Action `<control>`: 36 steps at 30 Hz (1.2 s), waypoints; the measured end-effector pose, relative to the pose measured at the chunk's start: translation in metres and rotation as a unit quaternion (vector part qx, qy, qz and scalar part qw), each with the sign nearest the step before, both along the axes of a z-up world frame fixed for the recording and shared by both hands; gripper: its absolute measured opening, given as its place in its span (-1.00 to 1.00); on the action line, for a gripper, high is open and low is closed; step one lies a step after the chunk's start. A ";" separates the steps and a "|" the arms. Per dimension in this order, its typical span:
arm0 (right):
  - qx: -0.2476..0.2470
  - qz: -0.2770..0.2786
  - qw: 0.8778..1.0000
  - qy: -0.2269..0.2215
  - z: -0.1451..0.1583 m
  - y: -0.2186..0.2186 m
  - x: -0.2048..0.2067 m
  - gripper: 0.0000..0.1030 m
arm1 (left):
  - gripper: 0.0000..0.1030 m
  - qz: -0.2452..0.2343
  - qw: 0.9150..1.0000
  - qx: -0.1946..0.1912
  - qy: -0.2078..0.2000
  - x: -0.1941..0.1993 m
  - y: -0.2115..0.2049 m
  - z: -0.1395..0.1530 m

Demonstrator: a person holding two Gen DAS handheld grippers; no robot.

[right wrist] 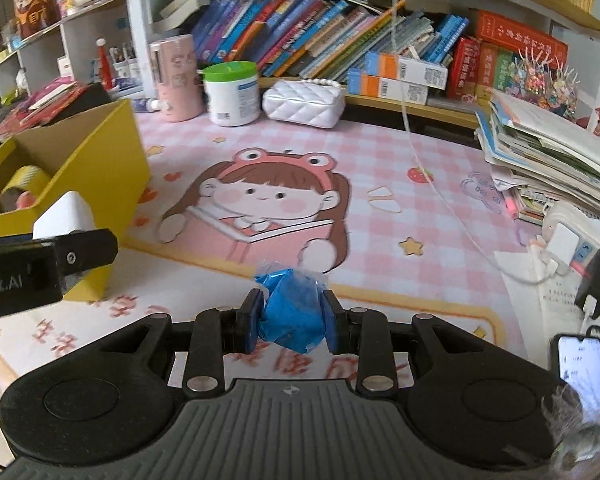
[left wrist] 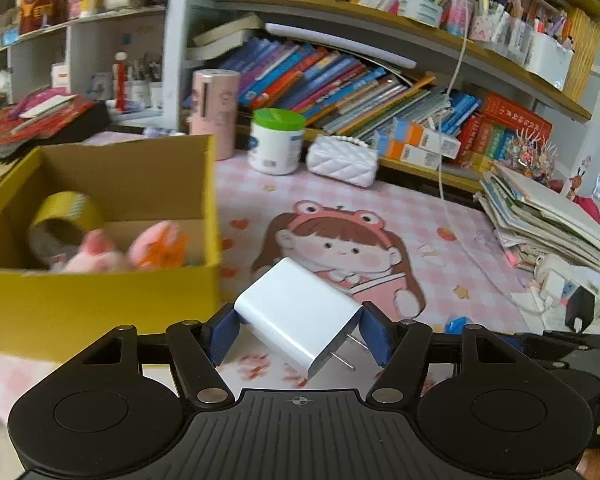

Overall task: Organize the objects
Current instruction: 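Carry the blue packet and white charger over the yellow box with both grippers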

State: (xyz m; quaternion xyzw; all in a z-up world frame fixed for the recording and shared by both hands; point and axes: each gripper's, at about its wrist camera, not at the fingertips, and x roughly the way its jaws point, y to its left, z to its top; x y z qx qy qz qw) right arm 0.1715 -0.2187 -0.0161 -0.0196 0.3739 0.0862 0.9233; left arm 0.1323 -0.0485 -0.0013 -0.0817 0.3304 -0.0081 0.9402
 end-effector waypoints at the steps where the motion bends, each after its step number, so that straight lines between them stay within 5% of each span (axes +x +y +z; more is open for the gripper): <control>1: -0.001 0.002 1.000 0.000 0.001 0.007 -0.005 -0.44 | 0.26 0.003 1.000 0.000 0.001 -0.006 0.005 0.000; 19: -0.011 0.096 0.995 -0.018 0.014 0.126 -0.093 -0.44 | 0.26 0.092 0.996 0.014 -0.002 -0.112 0.109 0.007; 36: -0.009 0.121 0.992 -0.042 0.021 0.181 -0.137 -0.44 | 0.26 0.099 0.994 0.023 -0.031 -0.158 0.150 0.016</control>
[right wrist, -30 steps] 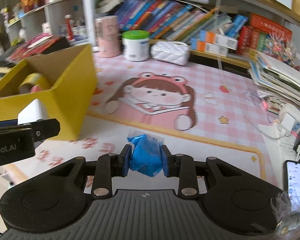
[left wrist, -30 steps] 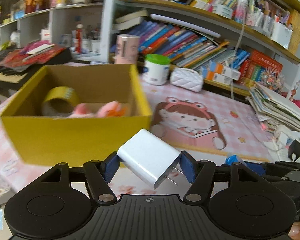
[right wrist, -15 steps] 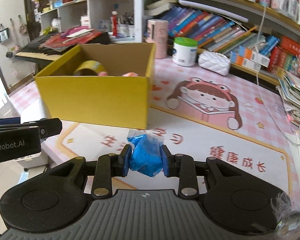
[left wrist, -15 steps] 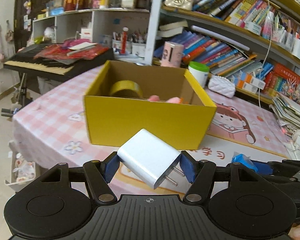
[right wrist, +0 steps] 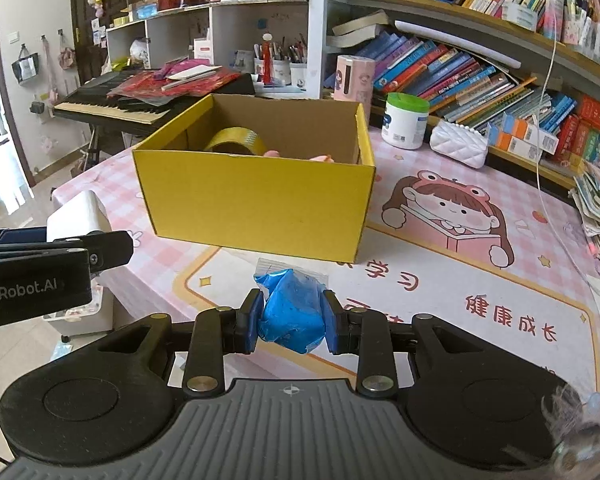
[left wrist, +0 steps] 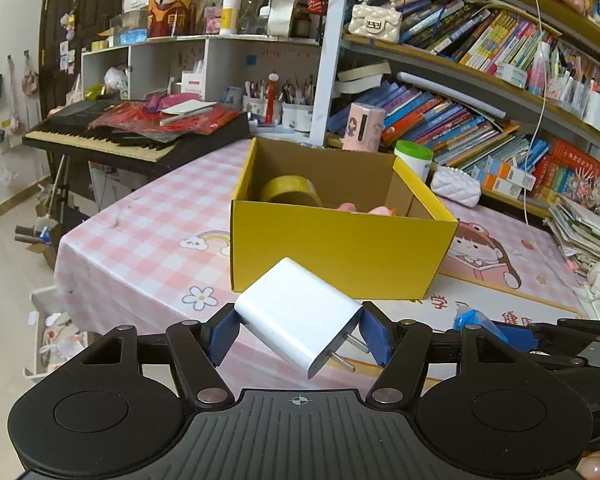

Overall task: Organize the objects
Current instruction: 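Carry the blue packet and white charger over the yellow box with both grippers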

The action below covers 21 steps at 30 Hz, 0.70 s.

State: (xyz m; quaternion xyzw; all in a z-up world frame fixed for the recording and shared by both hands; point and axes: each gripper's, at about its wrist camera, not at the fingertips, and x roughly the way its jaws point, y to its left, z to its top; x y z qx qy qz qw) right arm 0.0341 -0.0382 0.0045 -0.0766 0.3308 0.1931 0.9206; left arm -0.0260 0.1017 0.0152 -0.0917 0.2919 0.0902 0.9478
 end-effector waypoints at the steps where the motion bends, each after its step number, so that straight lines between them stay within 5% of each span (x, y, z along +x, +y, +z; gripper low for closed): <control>1: -0.001 0.000 1.000 -0.001 0.001 0.002 -0.002 -0.44 | 0.26 -0.001 1.000 0.000 -0.001 -0.001 0.000 0.000; 13: -0.013 0.004 1.000 -0.002 0.000 0.005 0.005 -0.44 | 0.26 -0.003 1.000 -0.012 -0.004 0.008 0.003 -0.001; 21: 0.008 0.023 0.999 -0.028 0.012 0.012 0.041 -0.44 | 0.26 0.020 0.999 0.013 -0.029 0.039 0.007 0.015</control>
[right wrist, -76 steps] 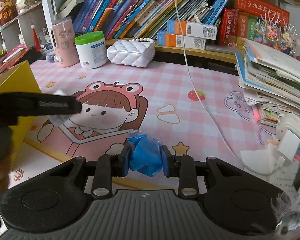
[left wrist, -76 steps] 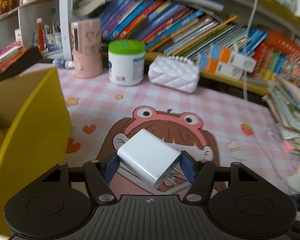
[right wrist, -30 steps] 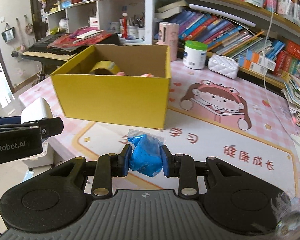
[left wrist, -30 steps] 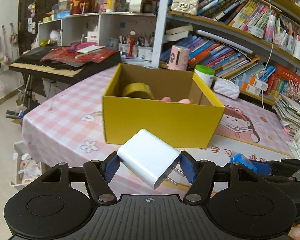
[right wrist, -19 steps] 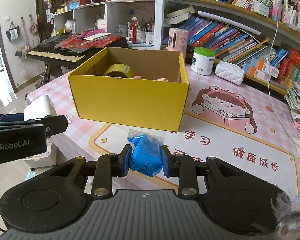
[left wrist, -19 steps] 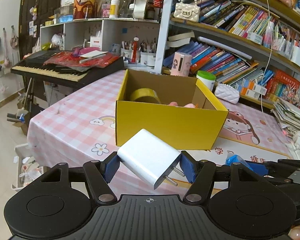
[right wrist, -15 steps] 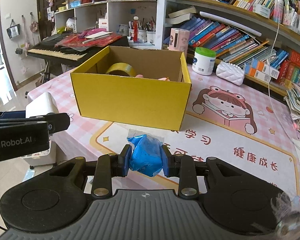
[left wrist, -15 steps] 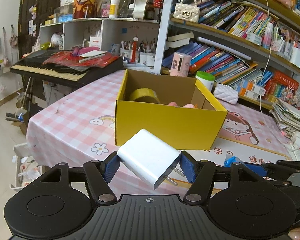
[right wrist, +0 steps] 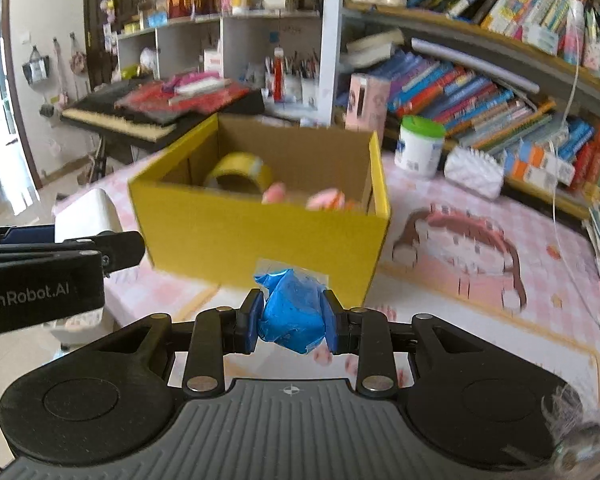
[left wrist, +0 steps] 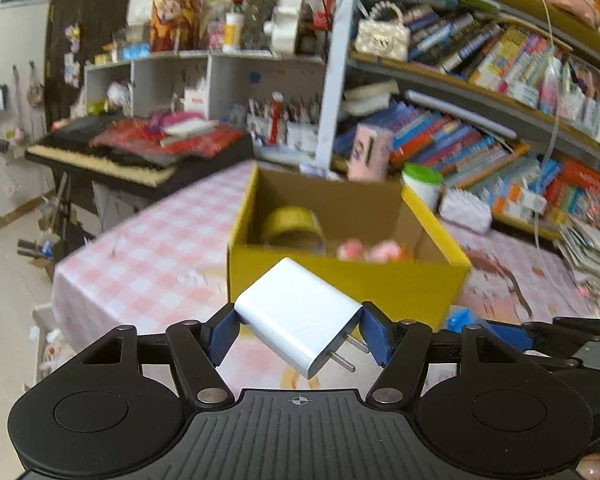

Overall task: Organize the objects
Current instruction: 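Carry the blue packet and white charger over the yellow box with both grippers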

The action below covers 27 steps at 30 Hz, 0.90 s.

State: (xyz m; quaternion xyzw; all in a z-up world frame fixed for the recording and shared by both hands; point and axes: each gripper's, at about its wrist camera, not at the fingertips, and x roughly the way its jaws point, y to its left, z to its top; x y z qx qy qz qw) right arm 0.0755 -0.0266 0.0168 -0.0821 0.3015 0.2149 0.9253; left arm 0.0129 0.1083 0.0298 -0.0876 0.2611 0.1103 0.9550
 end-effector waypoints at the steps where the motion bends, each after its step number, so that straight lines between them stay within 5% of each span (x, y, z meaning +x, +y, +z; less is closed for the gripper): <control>1: 0.004 0.002 1.000 -0.009 0.004 0.000 0.006 -0.44 | 0.26 0.004 1.000 0.004 -0.006 0.005 0.001 0.002; 11: 0.026 0.024 0.997 -0.073 0.033 0.007 0.084 -0.44 | 0.26 0.035 0.999 0.032 -0.017 0.072 0.006 0.015; 27: -0.022 0.087 0.996 0.007 0.002 0.051 0.197 -0.44 | 0.26 0.032 0.994 0.072 0.077 0.153 -0.008 -0.031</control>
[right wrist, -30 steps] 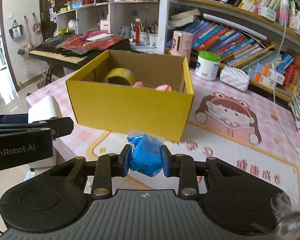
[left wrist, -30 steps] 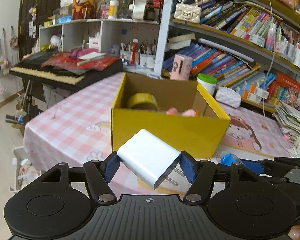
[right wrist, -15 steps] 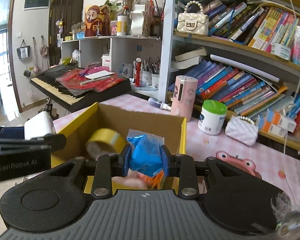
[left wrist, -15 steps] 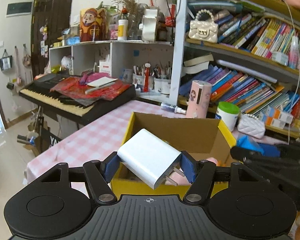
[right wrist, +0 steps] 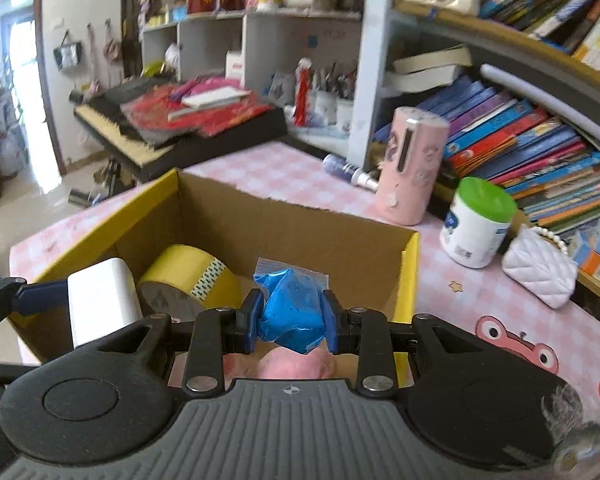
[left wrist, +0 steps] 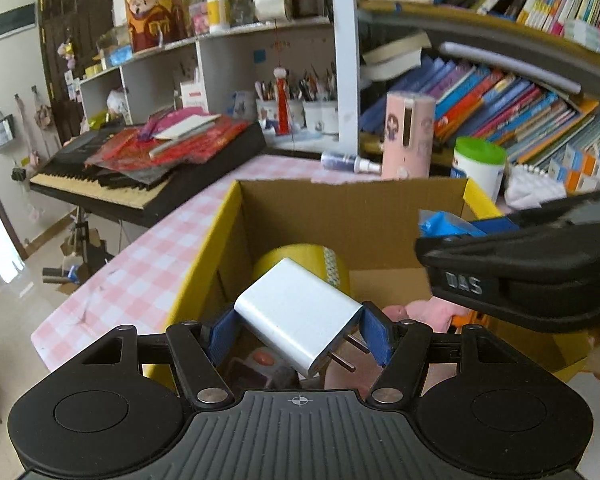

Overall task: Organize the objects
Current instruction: 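Carry the blue packet and white charger over the yellow box with both grippers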

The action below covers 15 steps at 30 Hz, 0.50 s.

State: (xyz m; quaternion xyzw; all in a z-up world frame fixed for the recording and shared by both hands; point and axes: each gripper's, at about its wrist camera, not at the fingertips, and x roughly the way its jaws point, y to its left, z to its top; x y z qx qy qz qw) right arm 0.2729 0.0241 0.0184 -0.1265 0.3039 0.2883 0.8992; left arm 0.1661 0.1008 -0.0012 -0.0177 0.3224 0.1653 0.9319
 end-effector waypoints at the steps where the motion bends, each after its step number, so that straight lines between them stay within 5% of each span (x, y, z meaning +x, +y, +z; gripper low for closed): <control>1: -0.008 0.004 1.000 0.005 -0.002 0.004 0.004 -0.44 | 0.27 0.000 1.000 0.001 0.005 0.002 -0.001 -0.002; 15: -0.074 0.028 0.994 0.070 -0.023 0.028 0.040 -0.44 | 0.27 0.006 0.999 -0.014 0.040 0.014 0.001 -0.019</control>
